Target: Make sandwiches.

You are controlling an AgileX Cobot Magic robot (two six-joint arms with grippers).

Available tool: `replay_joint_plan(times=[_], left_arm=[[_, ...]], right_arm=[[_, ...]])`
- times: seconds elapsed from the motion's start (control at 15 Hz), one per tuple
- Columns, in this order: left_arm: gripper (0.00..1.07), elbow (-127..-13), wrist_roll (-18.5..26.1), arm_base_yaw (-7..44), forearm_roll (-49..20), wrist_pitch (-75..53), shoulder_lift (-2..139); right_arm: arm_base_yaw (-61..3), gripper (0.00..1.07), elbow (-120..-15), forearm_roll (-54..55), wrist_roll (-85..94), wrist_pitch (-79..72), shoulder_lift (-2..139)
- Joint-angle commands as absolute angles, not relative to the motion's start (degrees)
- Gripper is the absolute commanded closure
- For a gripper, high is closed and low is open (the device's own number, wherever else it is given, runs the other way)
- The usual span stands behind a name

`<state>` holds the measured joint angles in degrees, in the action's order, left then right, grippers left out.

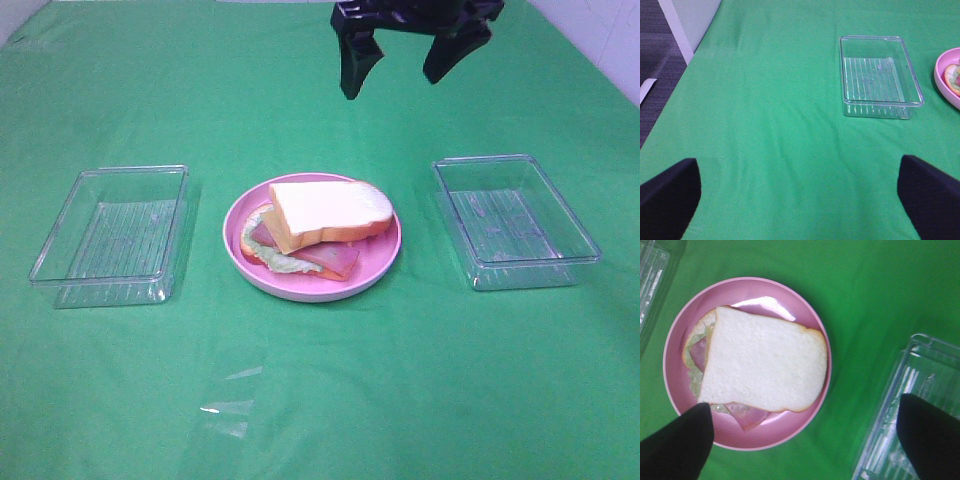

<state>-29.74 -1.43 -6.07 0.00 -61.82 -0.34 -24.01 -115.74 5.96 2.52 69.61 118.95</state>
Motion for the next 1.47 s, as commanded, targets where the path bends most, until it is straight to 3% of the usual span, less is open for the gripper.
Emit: replay_joint_plan(times=[0.07,0.4,1.2,1.33,1.47], left_arm=[[0.07,-29.6,-1.3,-6.2,0.0,-61.5,-1.1],[0.07,-29.6,-1.3,-6.2,0.0,-61.5,-1.1],[0.07,-29.6,-1.3,-6.2,0.0,-61.5,-1.1],[0.07,-29.6,-1.3,-6.2,0.0,-61.5,-1.1],[0.07,-29.6,-1.3,-6.2,0.0,-61.5,-1.1]], right_arm=[[-24.1,0.11,-116.0,2.3,2.7,76.3,115.3],[-24.1,0.11,-111.1,2.6,0.6,76.3,108.5],[-23.8,0.11,-68.5,2.5,0.0,72.6,89.4],[-21.5,0.11,-64.1,2.9,0.0,69.2,86.6],[-13.2,0.11,-53.9,2.8,0.0,64.4,79.0]])
